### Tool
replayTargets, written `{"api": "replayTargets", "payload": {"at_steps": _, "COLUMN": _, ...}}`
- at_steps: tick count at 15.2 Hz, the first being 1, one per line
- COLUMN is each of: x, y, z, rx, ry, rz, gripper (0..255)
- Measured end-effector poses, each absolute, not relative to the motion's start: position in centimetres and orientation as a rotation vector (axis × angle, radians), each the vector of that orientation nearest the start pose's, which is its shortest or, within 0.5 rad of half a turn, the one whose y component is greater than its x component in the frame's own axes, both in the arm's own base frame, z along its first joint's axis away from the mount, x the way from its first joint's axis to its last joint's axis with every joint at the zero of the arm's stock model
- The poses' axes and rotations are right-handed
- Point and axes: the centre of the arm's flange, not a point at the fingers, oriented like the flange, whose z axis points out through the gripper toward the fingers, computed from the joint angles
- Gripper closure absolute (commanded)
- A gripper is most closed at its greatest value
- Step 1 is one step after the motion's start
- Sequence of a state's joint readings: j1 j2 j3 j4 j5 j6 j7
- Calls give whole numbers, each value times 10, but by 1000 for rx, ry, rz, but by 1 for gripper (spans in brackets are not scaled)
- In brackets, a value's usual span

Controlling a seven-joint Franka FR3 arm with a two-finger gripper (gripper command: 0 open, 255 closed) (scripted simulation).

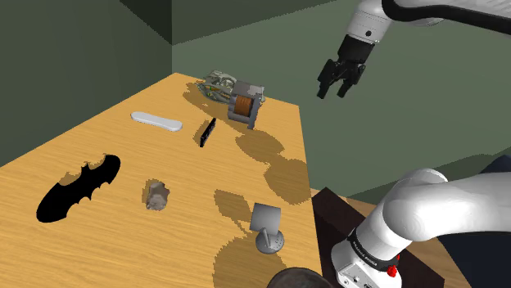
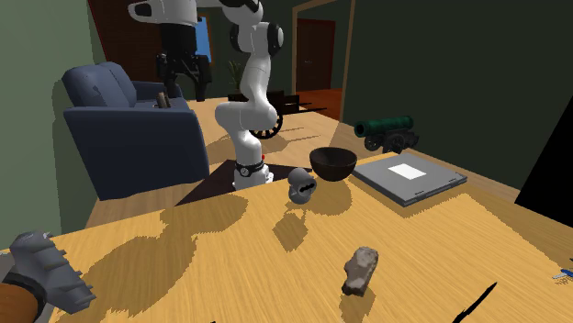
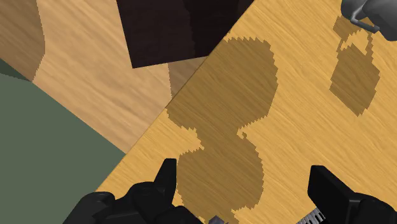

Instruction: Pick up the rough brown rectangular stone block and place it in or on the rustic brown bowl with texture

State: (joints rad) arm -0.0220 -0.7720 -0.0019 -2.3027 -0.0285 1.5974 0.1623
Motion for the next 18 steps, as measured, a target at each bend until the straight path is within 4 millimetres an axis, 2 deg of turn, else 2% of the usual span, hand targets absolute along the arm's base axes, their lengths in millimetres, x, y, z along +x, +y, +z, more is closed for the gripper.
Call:
{"api": "replayTargets", "payload": {"at_steps": 1, "x": 314, "y": -11, "z": 614, "rx": -3149, "ry": 294, "rz": -108, "gripper": 0}}
{"api": "replayTargets", "payload": {"at_steps": 4, "x": 323, "y": 12, "z": 602, "rx": -3148, "ry": 298, "rz": -98, "gripper": 0}}
{"api": "replayTargets", "payload": {"at_steps": 18, "x": 378, "y": 161, "z": 510, "rx": -3141, "ry": 337, "rz": -32, "gripper": 0}}
